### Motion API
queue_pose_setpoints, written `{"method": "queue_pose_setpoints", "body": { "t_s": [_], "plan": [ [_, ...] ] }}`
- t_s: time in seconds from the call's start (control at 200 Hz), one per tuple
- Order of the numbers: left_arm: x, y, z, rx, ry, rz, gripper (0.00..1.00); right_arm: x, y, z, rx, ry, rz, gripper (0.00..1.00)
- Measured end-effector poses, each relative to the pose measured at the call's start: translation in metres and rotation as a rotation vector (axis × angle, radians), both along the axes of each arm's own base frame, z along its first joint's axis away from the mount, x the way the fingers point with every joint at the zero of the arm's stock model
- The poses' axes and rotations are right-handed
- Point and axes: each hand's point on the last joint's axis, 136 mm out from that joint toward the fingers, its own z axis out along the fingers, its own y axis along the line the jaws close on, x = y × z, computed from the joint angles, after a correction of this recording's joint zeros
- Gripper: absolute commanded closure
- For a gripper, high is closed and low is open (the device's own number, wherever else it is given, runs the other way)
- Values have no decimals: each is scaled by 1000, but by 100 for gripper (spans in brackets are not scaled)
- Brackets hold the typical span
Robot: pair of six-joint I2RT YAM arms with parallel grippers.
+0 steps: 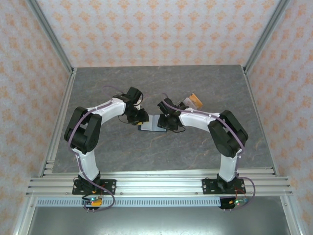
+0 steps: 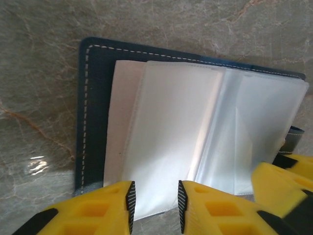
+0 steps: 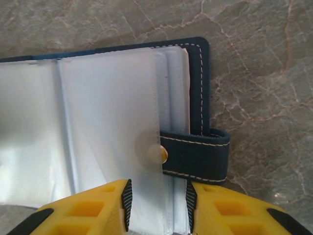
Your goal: Take the credit cards out of the card holder
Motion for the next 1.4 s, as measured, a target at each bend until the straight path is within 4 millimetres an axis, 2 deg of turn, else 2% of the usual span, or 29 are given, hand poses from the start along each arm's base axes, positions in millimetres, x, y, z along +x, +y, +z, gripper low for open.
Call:
{"method": "queue_pose_setpoints", "body": {
  "t_s": [0.255, 0.47, 0.661, 0.751, 0.921, 1.016, 1.151, 1.316, 1.401],
  "plan": [
    [1, -4, 3, -20, 0, -6, 68, 3, 2, -3, -6, 6, -1, 65],
    [7, 9, 2, 63, -32, -5, 56, 2, 1, -3, -8, 7, -1, 66],
    [5, 18, -1, 114, -28, -1, 55, 2, 1, -3, -9, 9, -1, 66],
    [5, 18, -2, 113, -26, -2, 60, 2, 1, -3, -9, 9, -1, 66],
    [2, 15, -8, 102, -1, -8, 64, 2, 1, -3, -9, 9, -1, 67],
    [2, 15, -15, 106, 15, -11, 71, 2, 1, -4, -10, 9, -1, 68],
    [1, 15, -21, 107, 31, -14, 87, 2, 1, -4, -9, 9, -1, 69],
    [1, 9, -19, 78, 27, -20, 98, 2, 1, -4, -10, 8, 5, 74],
    [2, 5, -18, 55, 25, -22, 100, 3, 2, -4, -5, 7, 13, 79]
  ]
}}
